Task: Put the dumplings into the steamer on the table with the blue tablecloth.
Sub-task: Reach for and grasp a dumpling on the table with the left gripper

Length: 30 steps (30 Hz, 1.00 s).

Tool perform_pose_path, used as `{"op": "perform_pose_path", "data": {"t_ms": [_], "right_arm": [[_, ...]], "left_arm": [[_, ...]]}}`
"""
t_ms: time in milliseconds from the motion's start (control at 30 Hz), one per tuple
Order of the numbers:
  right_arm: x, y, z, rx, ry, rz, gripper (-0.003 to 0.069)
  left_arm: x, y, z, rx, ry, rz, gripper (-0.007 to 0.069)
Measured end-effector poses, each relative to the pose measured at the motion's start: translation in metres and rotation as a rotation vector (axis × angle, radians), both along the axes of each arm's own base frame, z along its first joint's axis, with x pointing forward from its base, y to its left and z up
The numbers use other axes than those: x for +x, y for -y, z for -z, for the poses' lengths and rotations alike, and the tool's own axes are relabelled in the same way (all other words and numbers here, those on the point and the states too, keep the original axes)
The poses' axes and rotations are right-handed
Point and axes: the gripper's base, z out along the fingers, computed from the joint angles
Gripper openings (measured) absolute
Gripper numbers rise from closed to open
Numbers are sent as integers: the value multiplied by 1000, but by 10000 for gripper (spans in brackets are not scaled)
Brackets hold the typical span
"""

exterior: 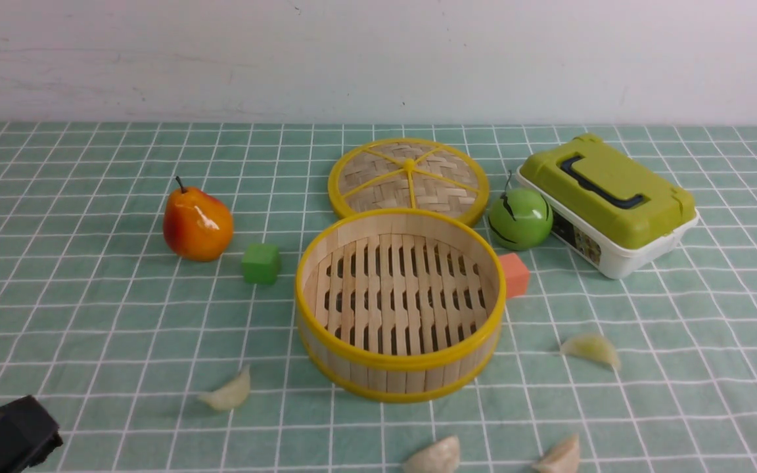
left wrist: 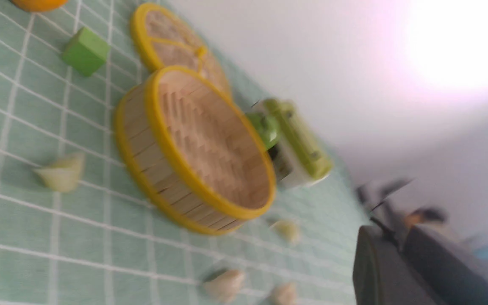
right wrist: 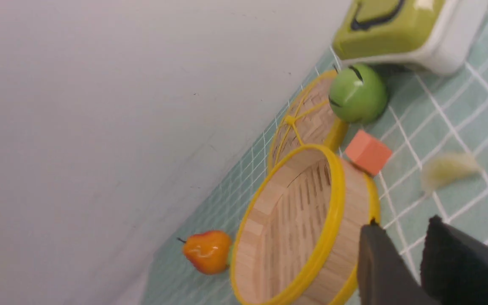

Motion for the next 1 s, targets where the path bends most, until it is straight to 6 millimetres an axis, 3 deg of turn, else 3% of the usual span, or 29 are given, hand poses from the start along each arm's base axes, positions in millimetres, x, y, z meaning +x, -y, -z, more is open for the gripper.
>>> {"op": "perform_pose_path", "data": {"t_ms": [133,267,400,533,600,633,700,800,833,867,900,1000], "right_arm": [[18,-1,-44,-371,4,-68,-1],[52,-8,-75,-681,-144,-315,-20],[76,-18,-78,-732,-285,-529,-20],[89,-32,-75,-766,-299,-668,-20],[90,-39,-74,-787,-284,-721,-19],[90,-41,-74,-798,-278,-732,-19],[89,-41,-73,-809,-274,-738,-18],[90,-41,-73,-830,-270,-735,-15],[90,-41,-73,-829,-269,-734,-15],[90,-41,-73,-831,-270,-734,-15],[90,-41,-73,-831,-270,-734,-15],[90,-41,-73,-832,-270,-734,-15]], "left_arm": [[28,-1,-32,301,-142,110,-14],[66,-7,-54,513,-391,217,-14],[102,-4,-53,608,-537,307,-14],[141,18,-36,724,-635,428,3],[161,35,-22,789,-703,470,55],[172,46,-11,837,-743,494,121],[182,56,-3,885,-764,511,182],[209,76,24,966,-817,521,358],[216,80,30,968,-820,514,409],[218,80,32,969,-820,514,409],[228,84,43,970,-828,497,479],[246,86,68,959,-850,455,551]]}}
